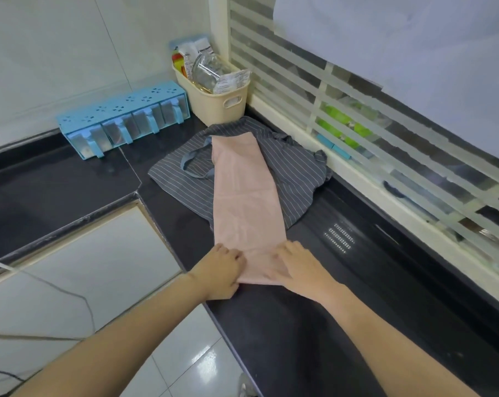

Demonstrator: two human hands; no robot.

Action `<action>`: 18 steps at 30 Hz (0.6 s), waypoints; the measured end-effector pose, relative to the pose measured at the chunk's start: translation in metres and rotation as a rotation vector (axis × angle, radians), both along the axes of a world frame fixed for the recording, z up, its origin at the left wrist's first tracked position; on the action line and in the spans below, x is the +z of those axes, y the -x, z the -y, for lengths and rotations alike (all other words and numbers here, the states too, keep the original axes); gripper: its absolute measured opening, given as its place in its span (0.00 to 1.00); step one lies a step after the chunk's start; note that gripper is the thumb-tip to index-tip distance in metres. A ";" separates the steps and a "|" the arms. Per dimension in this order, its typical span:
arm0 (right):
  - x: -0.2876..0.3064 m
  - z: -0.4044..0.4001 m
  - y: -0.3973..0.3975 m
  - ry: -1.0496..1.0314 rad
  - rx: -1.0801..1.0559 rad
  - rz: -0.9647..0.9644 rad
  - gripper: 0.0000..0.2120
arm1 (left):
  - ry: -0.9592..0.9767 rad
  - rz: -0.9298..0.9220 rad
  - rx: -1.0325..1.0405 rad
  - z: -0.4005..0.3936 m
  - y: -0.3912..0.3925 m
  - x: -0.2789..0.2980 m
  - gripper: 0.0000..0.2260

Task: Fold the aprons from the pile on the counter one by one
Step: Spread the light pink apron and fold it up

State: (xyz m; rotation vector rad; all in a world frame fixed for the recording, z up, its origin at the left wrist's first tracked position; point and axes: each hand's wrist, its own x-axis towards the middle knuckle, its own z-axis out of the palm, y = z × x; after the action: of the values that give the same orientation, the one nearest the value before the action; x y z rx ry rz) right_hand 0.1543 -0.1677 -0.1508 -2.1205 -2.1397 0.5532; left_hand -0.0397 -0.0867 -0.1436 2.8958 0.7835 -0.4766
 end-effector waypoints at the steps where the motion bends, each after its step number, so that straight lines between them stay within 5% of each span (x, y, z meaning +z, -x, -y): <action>1: 0.002 0.000 -0.004 0.114 -0.028 -0.131 0.19 | 0.110 0.066 0.084 -0.008 -0.001 0.006 0.14; 4: 0.016 -0.008 -0.014 0.322 -0.219 -0.536 0.20 | 0.427 0.169 0.361 -0.027 0.008 0.015 0.11; 6: 0.022 -0.014 -0.024 0.383 -0.209 -0.575 0.21 | 0.530 0.207 0.468 -0.038 0.016 0.013 0.11; 10: 0.011 -0.030 -0.026 0.200 -0.330 -0.498 0.07 | 0.652 0.359 0.702 -0.050 0.019 0.006 0.10; 15: 0.005 -0.052 -0.006 0.182 -0.525 -0.276 0.15 | 0.455 0.368 0.902 -0.054 0.012 0.005 0.09; 18: 0.002 -0.061 -0.002 0.217 -0.550 -0.191 0.16 | 0.066 0.287 0.666 -0.048 0.003 0.013 0.19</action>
State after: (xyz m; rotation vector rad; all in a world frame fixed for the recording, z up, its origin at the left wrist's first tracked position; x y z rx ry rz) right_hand 0.1568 -0.1064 -0.1488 -2.5003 -1.3606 0.8995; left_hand -0.0425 -0.0390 -0.1309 2.3515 1.5330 -0.0111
